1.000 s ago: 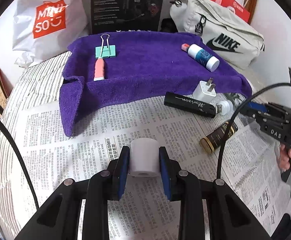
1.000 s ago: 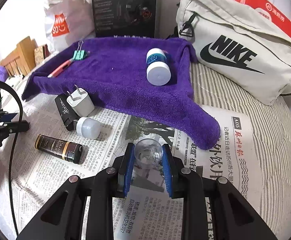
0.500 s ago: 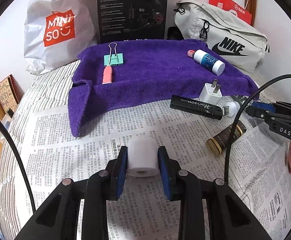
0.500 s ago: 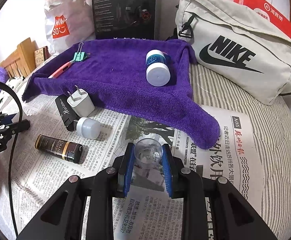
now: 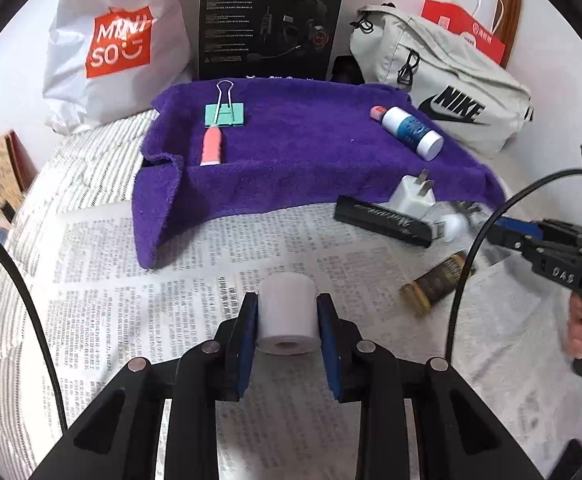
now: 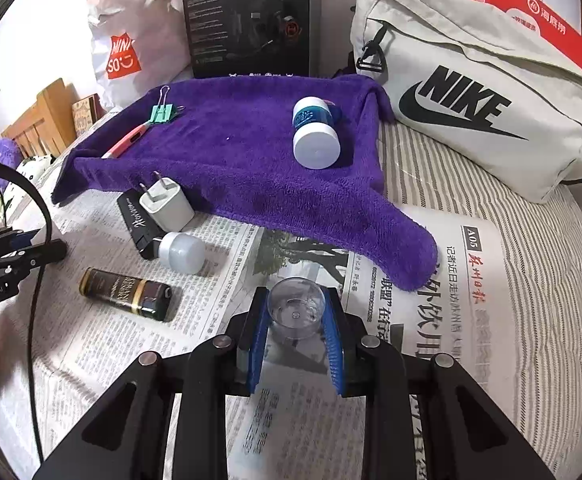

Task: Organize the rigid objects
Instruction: 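Set the clear cap on the purple towel with the right gripper while the left carries the tape roll, then lower the tape roll beside the binder clip with the left gripper and release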

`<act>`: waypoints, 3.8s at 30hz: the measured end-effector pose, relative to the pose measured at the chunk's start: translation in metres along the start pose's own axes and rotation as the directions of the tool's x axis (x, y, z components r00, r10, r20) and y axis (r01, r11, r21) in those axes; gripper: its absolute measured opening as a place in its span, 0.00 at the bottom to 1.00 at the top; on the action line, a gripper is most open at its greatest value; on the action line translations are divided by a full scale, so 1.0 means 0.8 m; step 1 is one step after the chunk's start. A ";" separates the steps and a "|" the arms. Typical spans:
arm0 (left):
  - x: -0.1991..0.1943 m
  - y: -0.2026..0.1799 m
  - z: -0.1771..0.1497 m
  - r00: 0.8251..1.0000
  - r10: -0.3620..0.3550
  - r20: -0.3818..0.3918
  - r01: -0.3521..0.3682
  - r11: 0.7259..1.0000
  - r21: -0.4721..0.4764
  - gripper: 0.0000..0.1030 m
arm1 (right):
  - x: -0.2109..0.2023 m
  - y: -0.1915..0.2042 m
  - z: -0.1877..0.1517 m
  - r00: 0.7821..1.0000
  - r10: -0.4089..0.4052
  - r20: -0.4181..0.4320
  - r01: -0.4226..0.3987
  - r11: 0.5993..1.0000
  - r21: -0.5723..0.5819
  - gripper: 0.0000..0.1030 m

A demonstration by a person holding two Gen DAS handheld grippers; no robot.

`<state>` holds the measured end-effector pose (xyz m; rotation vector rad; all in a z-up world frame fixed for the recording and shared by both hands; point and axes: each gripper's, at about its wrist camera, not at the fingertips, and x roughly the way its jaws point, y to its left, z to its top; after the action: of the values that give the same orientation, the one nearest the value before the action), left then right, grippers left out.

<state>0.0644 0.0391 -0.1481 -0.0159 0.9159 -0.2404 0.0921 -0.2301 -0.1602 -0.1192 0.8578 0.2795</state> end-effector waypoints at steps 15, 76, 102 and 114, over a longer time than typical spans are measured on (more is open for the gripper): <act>-0.042 0.003 0.069 0.998 -0.019 0.068 0.019 1.000 -0.001 0.27 | -0.033 -0.002 0.074 0.996 0.058 0.074 -0.058 0.998 -0.006 0.26; 0.076 0.055 0.147 0.999 -0.040 -0.030 0.036 0.993 -0.116 0.27 | 0.007 -0.021 0.092 0.993 0.085 -0.079 -0.083 0.996 0.034 0.53; 0.150 0.028 0.195 0.993 0.099 -0.069 -0.099 0.995 0.001 0.27 | -0.026 -0.029 0.054 0.990 0.134 -0.054 -0.130 0.989 0.075 0.54; 0.139 0.027 0.182 0.994 0.070 -0.089 -0.071 0.997 -0.003 0.45 | -0.056 -0.020 0.043 0.991 0.133 -0.028 -0.132 0.990 0.048 0.55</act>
<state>0.2484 0.0239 -0.1489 0.0219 1.0035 -0.1739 0.0943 -0.2470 -0.1035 -0.0239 0.9042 0.3830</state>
